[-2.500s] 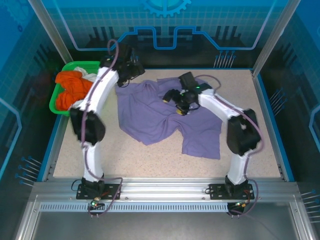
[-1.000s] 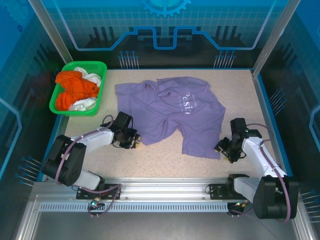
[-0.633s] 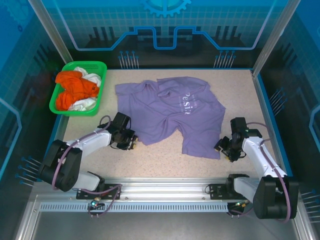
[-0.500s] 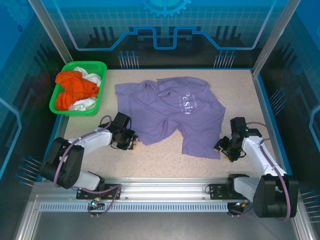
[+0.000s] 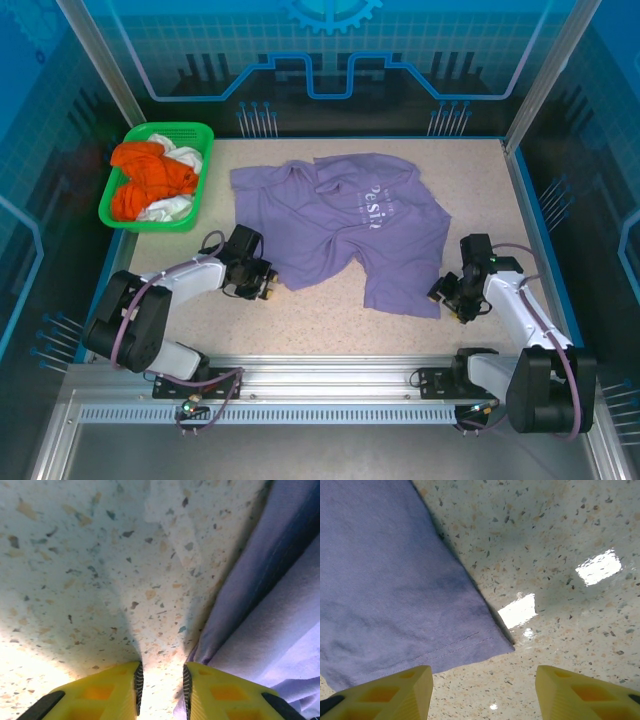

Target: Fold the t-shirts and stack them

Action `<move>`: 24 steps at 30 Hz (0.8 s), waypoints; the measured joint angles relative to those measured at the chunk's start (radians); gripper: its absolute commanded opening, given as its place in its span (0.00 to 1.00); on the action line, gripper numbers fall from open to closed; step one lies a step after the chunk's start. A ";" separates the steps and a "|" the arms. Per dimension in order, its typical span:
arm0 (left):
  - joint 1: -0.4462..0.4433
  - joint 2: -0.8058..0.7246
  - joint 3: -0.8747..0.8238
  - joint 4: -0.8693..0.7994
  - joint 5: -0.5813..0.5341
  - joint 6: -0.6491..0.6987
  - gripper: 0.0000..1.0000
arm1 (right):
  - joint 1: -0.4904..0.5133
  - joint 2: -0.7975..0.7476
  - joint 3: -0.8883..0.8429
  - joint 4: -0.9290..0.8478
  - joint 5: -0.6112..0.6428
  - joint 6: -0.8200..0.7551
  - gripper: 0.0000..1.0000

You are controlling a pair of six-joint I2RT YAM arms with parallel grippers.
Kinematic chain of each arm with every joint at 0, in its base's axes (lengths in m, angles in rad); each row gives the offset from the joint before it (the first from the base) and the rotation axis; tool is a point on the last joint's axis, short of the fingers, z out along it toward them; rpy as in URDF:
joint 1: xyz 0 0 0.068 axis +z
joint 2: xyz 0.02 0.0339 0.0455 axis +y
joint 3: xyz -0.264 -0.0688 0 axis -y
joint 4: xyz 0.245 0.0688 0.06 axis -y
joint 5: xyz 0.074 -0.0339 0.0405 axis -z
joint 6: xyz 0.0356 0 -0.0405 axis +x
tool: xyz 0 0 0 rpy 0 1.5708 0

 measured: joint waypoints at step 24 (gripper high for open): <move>0.007 0.141 0.134 -0.108 0.056 0.054 0.16 | 0.000 0.058 0.000 0.013 0.002 0.000 0.58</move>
